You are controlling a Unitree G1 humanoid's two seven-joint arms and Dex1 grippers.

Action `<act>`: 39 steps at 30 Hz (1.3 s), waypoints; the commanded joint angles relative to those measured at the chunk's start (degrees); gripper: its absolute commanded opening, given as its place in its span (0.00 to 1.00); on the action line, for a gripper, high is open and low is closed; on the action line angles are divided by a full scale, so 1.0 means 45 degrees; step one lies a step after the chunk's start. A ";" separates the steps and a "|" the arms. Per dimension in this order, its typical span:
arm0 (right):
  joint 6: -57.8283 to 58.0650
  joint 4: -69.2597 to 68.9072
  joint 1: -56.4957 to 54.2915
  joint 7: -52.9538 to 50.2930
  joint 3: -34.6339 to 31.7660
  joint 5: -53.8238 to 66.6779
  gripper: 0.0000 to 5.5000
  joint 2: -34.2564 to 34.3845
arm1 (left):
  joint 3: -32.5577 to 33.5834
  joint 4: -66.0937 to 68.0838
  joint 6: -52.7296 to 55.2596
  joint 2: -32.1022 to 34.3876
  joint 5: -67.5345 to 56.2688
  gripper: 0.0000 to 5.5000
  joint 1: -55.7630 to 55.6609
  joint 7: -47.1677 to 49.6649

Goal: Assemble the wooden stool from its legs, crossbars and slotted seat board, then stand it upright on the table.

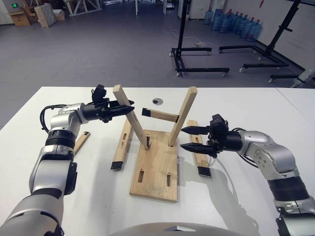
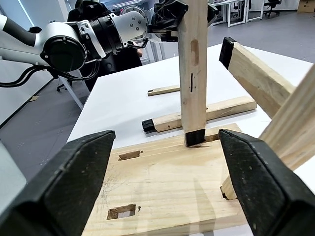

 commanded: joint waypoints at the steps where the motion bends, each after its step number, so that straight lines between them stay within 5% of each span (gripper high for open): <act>1: 0.0175 -0.0191 -0.0160 -0.0044 -0.0035 -0.0005 0.70 -0.0131 | -0.0099 -0.0504 -0.0992 0.0085 0.0780 0.37 0.0080 0.0450; 14: 0.0207 -0.0992 0.0135 -0.0492 -0.0022 0.0089 0.70 0.0089 | -0.1331 -0.3052 -0.0460 0.0891 0.1514 0.37 0.0588 -0.0754; 18: -0.0322 -0.1790 0.0206 0.0088 0.1470 -0.1039 0.70 -0.0366 | -0.1462 -0.3274 -0.0373 0.0930 0.1535 0.37 0.0737 -0.0702; 28: -0.4534 0.0306 -0.0904 0.0033 0.5328 -0.5672 0.70 0.1078 | -0.1682 -0.3834 0.0064 0.1137 0.1395 0.37 0.0911 -0.0795; 39: -1.1128 0.2790 -0.1797 0.1985 0.6841 -0.9244 0.70 -0.1388 | -0.1978 -0.5257 0.0672 0.1741 0.1206 0.37 0.1821 -0.0816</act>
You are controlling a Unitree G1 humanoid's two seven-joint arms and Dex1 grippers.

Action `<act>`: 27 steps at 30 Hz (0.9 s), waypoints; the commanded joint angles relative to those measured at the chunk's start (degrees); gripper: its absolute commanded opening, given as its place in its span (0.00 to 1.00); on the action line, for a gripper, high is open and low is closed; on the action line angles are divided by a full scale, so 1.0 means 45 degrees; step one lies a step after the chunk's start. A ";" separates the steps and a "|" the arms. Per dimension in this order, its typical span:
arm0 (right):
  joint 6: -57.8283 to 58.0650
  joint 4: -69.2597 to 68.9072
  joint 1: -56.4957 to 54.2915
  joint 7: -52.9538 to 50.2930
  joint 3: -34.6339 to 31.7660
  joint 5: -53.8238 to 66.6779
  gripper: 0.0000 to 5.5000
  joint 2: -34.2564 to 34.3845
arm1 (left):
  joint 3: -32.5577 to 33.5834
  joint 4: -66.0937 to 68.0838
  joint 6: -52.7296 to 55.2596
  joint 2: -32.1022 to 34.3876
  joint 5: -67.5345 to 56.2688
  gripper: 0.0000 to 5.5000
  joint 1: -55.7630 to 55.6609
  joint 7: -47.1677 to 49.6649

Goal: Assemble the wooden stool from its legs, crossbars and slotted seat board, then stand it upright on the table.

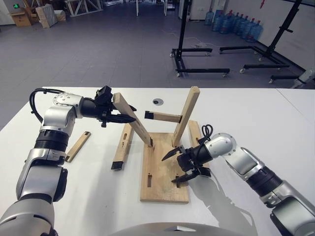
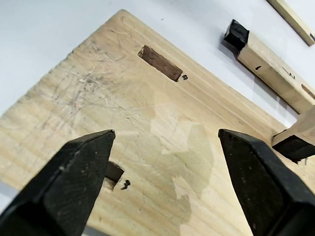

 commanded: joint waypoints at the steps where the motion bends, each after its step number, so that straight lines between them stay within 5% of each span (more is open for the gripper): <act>1: -0.0849 0.0756 0.0276 0.0462 0.0327 -0.1109 0.70 -0.0778 | -0.0478 -0.0920 0.0558 0.0367 0.0159 0.37 0.0950 -0.0209; 27: -0.1587 0.1031 0.0448 0.0629 0.0647 -0.1136 0.70 -0.0571 | -0.1581 0.1420 0.0031 -0.1442 0.1358 0.37 -0.1337 0.1200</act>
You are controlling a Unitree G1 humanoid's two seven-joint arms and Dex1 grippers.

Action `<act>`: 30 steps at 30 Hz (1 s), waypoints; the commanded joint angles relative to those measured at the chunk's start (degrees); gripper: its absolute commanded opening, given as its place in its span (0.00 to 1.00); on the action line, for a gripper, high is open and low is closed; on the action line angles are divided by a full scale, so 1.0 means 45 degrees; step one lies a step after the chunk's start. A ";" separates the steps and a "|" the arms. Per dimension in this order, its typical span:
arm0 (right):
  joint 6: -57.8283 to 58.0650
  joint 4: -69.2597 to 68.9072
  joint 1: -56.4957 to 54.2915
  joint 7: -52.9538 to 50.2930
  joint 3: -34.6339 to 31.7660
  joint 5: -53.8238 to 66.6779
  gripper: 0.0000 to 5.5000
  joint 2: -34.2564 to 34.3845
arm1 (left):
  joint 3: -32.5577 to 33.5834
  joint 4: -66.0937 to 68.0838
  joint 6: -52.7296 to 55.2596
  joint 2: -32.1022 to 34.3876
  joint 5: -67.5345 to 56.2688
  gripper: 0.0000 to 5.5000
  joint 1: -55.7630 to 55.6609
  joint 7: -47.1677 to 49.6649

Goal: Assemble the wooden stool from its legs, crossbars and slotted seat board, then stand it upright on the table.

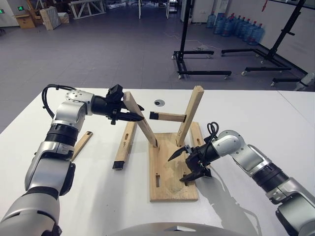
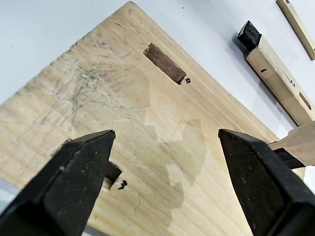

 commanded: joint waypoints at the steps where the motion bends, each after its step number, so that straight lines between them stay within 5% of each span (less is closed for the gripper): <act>1: 0.0360 0.0181 0.0584 0.0278 0.0687 -0.1138 0.70 -0.0161 | -0.0529 0.0430 -0.0083 -0.0574 0.0903 0.37 -0.0100 0.0611; 14: 0.0763 -0.0382 0.0842 0.0205 0.0724 -0.1156 0.70 -0.0163 | -0.0098 0.1601 -0.1081 -0.1213 0.1349 0.37 0.0120 0.1725; 30: 0.0671 -0.0894 0.2743 -0.1345 0.1862 -0.2629 0.70 0.0319 | 0.0001 0.4562 -0.1166 -0.0914 0.1392 0.37 -0.0113 0.0240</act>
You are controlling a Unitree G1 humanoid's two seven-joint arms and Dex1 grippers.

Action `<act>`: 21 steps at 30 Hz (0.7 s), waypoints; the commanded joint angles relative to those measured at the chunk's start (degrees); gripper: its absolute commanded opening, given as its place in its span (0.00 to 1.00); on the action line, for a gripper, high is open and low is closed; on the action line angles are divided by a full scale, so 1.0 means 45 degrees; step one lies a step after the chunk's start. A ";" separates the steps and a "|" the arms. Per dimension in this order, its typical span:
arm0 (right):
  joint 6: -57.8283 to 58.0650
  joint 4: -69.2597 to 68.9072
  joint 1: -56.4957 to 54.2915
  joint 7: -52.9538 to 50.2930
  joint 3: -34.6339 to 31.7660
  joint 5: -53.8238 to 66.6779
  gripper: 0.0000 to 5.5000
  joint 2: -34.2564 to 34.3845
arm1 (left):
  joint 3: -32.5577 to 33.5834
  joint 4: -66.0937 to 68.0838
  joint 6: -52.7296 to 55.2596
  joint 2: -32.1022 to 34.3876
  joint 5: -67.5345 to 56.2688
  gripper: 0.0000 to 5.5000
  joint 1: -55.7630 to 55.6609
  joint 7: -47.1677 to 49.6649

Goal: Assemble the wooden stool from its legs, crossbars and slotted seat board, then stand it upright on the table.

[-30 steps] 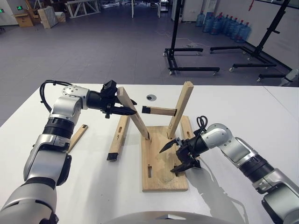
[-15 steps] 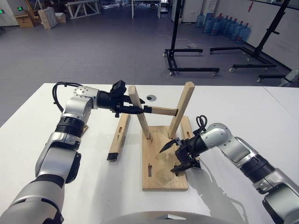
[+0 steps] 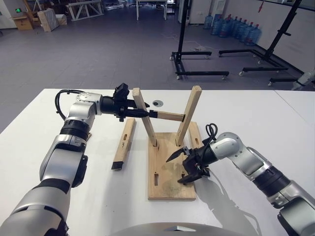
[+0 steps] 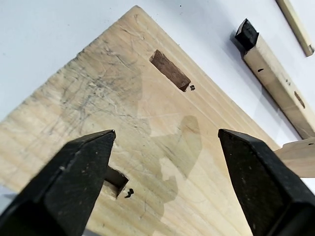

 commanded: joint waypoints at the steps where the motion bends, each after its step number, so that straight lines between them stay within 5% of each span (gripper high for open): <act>1: -0.0240 0.0673 0.2180 -0.0586 0.1962 -0.2126 0.70 0.0469 | -0.0407 0.0541 0.0154 0.0456 0.1014 0.37 0.1212 0.0023; 21: 0.0458 0.3870 0.1587 -0.1989 0.4093 -0.4446 0.70 0.1332 | 0.1118 -0.0805 0.0417 0.1158 -0.0007 0.37 0.2895 0.0860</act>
